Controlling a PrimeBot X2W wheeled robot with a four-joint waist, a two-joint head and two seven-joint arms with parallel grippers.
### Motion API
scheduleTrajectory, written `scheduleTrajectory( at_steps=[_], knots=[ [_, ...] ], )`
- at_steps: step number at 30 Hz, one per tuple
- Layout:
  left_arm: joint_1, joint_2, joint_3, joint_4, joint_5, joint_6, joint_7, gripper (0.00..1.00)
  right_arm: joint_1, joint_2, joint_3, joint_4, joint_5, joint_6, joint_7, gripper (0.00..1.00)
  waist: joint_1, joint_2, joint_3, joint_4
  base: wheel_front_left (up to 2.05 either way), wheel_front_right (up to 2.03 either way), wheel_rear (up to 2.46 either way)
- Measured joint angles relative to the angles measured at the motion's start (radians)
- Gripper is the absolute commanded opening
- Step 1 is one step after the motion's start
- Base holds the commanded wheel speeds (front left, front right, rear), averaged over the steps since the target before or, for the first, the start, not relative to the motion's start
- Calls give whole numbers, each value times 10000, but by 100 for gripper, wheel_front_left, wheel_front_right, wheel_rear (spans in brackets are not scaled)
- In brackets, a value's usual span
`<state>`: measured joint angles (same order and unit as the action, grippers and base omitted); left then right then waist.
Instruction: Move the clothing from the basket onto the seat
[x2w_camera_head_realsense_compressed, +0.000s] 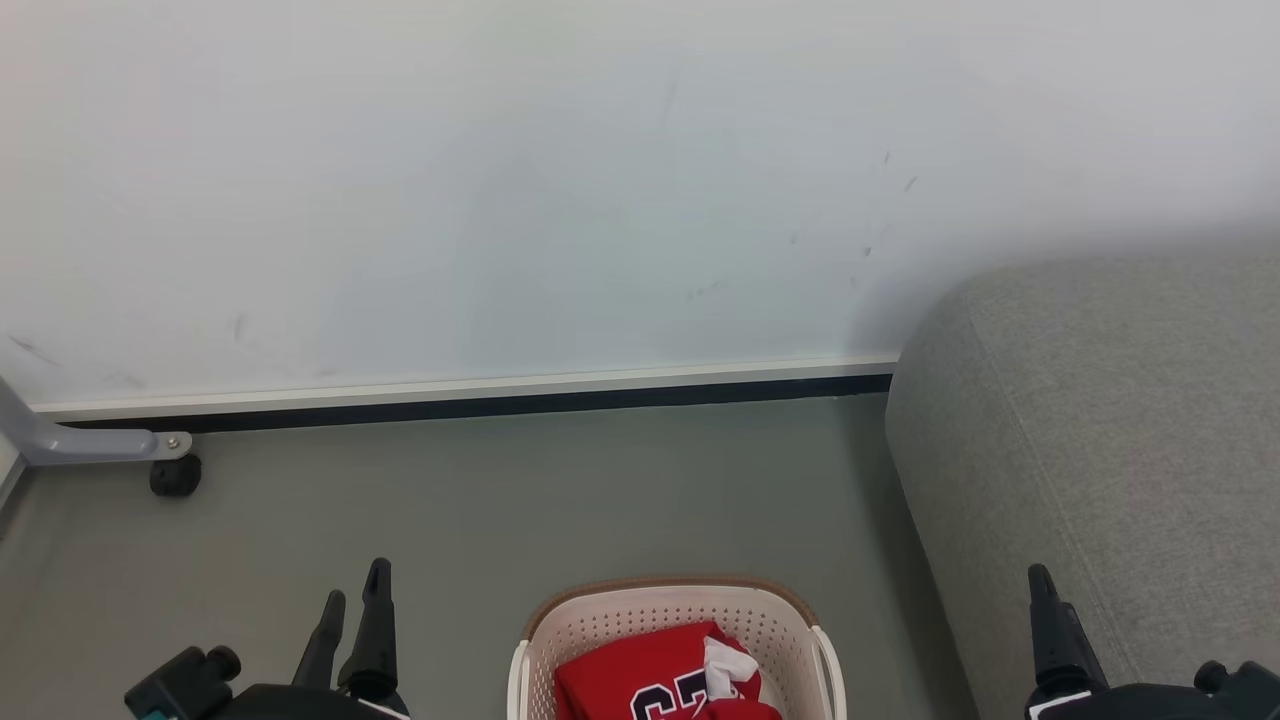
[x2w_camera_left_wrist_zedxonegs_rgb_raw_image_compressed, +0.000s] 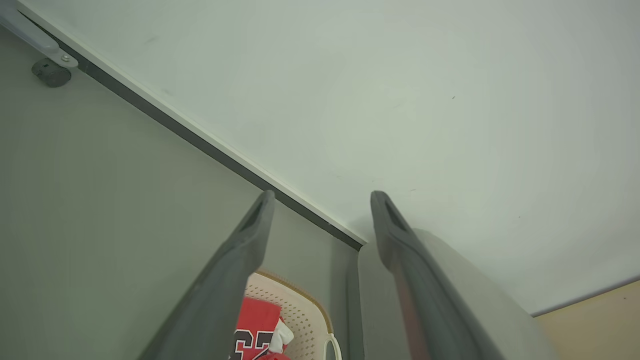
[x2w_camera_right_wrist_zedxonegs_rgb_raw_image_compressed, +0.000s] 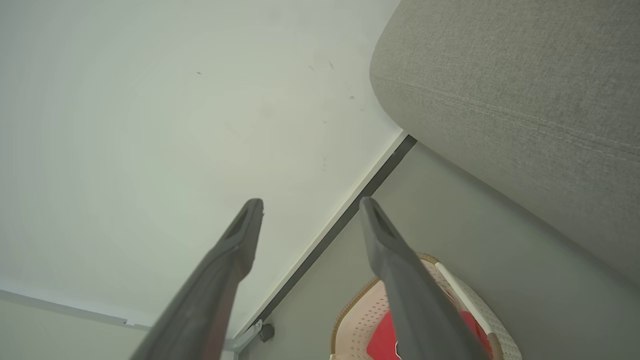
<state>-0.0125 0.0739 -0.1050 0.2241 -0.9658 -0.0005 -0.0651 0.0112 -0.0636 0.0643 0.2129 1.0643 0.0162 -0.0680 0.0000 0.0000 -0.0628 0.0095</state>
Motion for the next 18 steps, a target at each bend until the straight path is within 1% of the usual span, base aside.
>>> scheduleTrajectory(
  at_steps=[8,18],
  knots=[
    [38,249,-414,-44,1720,192,-334,100,12,-268,570,-42,-1461,-226,-309,100,0,0,-105,16,0,0,0],
    [257,520,-763,-42,3482,451,-683,100,49,-472,1174,-36,-2997,-443,-669,100,0,0,-247,14,0,0,0]
  ],
)
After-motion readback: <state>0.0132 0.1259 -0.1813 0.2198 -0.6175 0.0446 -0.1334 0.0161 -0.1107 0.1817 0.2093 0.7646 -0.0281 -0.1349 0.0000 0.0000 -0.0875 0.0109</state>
